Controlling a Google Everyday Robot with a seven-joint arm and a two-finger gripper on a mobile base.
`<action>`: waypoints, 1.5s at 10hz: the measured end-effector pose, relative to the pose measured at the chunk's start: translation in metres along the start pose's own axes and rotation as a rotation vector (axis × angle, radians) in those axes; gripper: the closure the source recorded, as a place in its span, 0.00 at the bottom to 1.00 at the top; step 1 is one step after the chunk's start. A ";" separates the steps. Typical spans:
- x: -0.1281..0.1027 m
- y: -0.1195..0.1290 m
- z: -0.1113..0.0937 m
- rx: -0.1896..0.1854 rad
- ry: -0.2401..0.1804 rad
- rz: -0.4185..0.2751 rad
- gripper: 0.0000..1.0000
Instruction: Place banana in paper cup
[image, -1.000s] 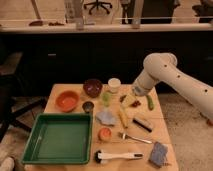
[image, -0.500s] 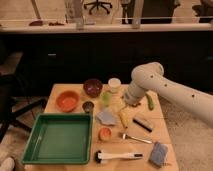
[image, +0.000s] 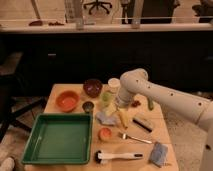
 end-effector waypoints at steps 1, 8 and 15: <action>-0.001 -0.001 0.009 0.005 0.014 0.019 0.20; -0.001 -0.005 0.018 0.014 0.029 0.055 0.20; -0.006 -0.024 0.032 0.028 0.048 0.209 0.20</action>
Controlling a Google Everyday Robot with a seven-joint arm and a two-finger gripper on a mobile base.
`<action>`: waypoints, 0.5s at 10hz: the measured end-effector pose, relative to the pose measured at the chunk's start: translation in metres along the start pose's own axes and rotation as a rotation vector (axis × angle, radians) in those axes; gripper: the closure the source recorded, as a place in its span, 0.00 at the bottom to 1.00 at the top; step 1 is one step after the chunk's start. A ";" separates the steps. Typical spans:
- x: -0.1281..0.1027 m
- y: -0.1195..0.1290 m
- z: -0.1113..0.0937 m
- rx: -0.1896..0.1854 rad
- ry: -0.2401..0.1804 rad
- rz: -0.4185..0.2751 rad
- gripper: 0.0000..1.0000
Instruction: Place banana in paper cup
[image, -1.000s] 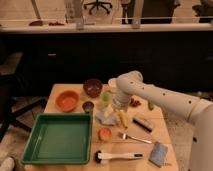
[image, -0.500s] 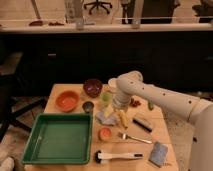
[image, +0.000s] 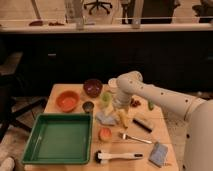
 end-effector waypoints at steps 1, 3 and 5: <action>-0.001 -0.004 0.002 0.001 0.001 0.014 0.20; -0.004 -0.011 0.009 -0.005 -0.008 0.035 0.20; -0.006 -0.020 0.018 -0.017 -0.014 0.066 0.20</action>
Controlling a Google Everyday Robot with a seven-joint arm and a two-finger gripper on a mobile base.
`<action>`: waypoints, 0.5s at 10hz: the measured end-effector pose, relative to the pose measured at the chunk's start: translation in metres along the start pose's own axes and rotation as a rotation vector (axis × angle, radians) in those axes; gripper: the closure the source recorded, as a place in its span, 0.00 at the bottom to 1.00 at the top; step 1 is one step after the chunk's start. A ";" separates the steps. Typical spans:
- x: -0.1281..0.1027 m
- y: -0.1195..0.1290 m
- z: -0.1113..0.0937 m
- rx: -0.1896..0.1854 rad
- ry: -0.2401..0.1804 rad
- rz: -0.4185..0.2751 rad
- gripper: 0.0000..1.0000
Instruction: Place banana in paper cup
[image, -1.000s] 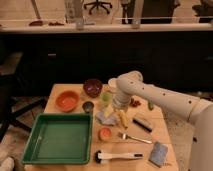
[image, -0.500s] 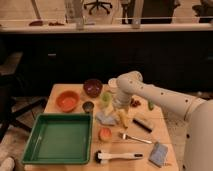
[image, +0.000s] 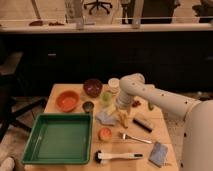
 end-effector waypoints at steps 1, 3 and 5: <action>-0.001 -0.004 0.004 -0.004 0.001 0.012 0.20; -0.005 -0.011 0.012 -0.016 0.005 0.034 0.20; -0.009 -0.017 0.019 -0.026 0.009 0.050 0.20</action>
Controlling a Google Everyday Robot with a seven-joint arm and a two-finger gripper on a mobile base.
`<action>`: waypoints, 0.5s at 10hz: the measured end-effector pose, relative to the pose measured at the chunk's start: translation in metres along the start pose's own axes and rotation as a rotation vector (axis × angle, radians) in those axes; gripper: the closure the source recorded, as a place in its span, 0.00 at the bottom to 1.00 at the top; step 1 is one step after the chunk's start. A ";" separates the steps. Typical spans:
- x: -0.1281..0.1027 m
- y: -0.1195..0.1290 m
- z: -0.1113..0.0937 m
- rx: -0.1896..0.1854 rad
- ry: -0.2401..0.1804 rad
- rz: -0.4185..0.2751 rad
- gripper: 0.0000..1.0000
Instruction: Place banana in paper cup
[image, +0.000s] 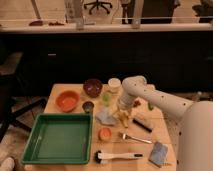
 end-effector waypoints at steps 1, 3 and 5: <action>-0.001 -0.007 0.002 -0.005 0.004 0.013 0.20; -0.003 -0.012 0.003 -0.020 0.004 0.023 0.22; -0.002 -0.016 0.001 -0.040 0.003 0.026 0.40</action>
